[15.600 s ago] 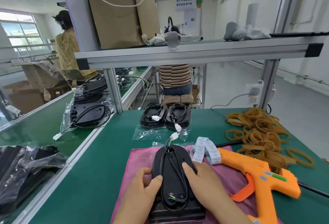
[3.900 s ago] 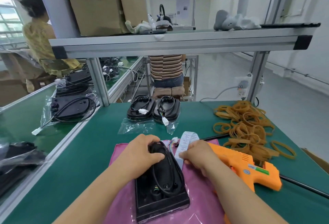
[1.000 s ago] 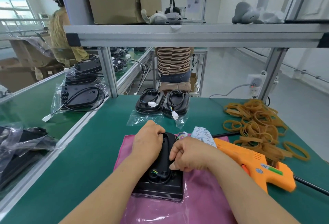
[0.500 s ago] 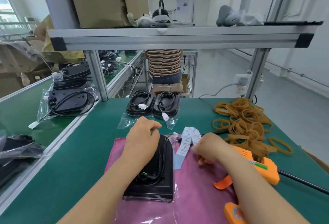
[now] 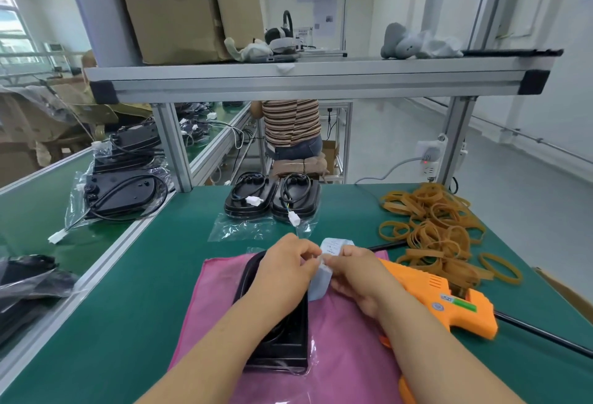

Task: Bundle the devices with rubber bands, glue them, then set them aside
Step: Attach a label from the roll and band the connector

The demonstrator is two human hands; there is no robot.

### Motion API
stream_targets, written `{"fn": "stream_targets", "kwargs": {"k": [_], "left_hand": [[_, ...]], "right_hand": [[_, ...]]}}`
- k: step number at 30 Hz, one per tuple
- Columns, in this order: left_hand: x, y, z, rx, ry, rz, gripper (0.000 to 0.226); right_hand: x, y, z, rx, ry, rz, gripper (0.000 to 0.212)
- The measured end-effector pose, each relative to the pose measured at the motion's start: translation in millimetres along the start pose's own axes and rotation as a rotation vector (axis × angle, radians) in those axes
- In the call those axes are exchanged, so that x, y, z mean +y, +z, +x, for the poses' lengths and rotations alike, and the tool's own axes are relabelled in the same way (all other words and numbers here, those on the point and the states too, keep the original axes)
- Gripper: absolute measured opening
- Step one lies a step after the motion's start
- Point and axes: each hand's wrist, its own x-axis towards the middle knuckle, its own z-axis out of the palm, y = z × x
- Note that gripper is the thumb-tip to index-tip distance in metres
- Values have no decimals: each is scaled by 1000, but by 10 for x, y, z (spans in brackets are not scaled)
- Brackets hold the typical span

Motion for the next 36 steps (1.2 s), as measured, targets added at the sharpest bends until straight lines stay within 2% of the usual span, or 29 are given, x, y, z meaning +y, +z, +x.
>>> {"fn": "stream_targets", "kwargs": {"k": [2,9,11,15,18,22,24,26,29,34,36], "left_hand": [[8,-1,9,0,30,-36,17],[89,-10,44,27,99,-106,19],[100,0,47,42,107,-116,17],[118,22,63,101,139,-105,10],[118,42,49,150,175,-31,5],[122,43,-19,164,317,110,4],[165,25,-73,156,348,37,3],[206,-72,-124,157,251,-203,10],[106,-420,-100,154,-51,-511,13],[-308,-808,-129,17,-325,-495,13],[-386,-785,-156,-71,-379,-446,21]], "right_hand": [[-42,-29,-20,-65,18,112,13],[-121,-136,-30,-154,86,217,17],[-107,-148,-20,-140,81,210,24],[-106,-144,-36,-86,58,189,14],[-119,-130,-48,-59,76,188,17],[-146,-94,-57,-18,122,207,17],[-161,-89,-49,20,130,231,17],[-171,-108,-44,86,118,221,18],[-144,-192,-24,226,26,97,19],[-60,-174,-19,584,-383,-586,37],[-72,-22,-59,571,-556,-661,36]]}}
